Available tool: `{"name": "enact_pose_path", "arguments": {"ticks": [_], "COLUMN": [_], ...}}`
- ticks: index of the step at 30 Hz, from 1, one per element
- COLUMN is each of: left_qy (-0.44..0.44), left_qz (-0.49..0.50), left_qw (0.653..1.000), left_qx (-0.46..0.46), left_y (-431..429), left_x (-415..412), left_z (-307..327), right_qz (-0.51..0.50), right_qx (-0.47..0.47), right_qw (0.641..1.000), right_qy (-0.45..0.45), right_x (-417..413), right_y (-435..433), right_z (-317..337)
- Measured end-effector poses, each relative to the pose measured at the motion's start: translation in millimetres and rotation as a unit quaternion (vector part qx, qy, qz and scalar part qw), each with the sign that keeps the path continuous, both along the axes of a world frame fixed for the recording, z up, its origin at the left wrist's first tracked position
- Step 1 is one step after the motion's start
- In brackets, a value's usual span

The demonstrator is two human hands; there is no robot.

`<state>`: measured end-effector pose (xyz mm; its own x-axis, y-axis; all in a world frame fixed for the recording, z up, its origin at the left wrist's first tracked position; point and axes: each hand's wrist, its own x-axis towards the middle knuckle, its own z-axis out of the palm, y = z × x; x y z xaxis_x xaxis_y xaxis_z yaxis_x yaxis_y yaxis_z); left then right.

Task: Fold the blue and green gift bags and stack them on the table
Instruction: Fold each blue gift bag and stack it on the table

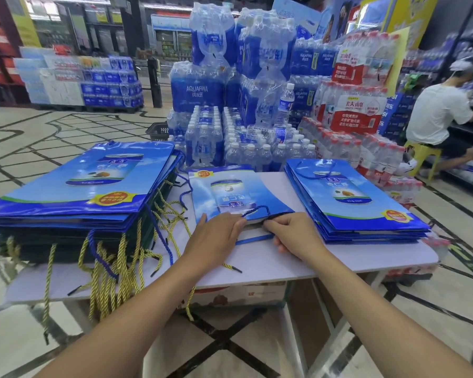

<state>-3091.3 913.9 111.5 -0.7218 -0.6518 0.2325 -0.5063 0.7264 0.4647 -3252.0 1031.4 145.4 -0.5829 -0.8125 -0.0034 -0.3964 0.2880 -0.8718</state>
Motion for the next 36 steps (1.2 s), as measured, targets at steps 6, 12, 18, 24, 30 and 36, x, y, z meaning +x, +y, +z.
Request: {"name": "enact_pose_path", "arguments": {"ticks": [6, 12, 18, 24, 30, 36], "left_qy": [0.047, 0.002, -0.009, -0.071, -0.086, -0.098], "left_qz": [0.016, -0.002, -0.033, -0.049, -0.049, -0.067], "left_qw": [0.999, 1.0, 0.999, 0.996, 0.995, 0.992], "left_qx": [0.015, -0.005, -0.012, -0.033, -0.026, -0.031], "left_y": [-4, -2, 0, 2, 2, 3], "left_x": [-1, 0, 3, 6, 9, 9], "left_z": [-5, -1, 0, 2, 3, 5], "right_qz": [-0.007, 0.066, 0.037, 0.126, 0.033, 0.078], "right_qx": [0.034, 0.063, 0.049, 0.204, 0.097, 0.078], "right_qw": [0.962, 0.992, 0.934, 0.896, 0.985, 0.949], "right_qy": [-0.272, 0.087, 0.351, 0.374, 0.136, -0.294], "right_x": [9, 14, -18, -35, -40, -19], "right_y": [-2, 6, -15, -36, -58, -79], "right_z": [12, 21, 35, 24, 29, 55]}}
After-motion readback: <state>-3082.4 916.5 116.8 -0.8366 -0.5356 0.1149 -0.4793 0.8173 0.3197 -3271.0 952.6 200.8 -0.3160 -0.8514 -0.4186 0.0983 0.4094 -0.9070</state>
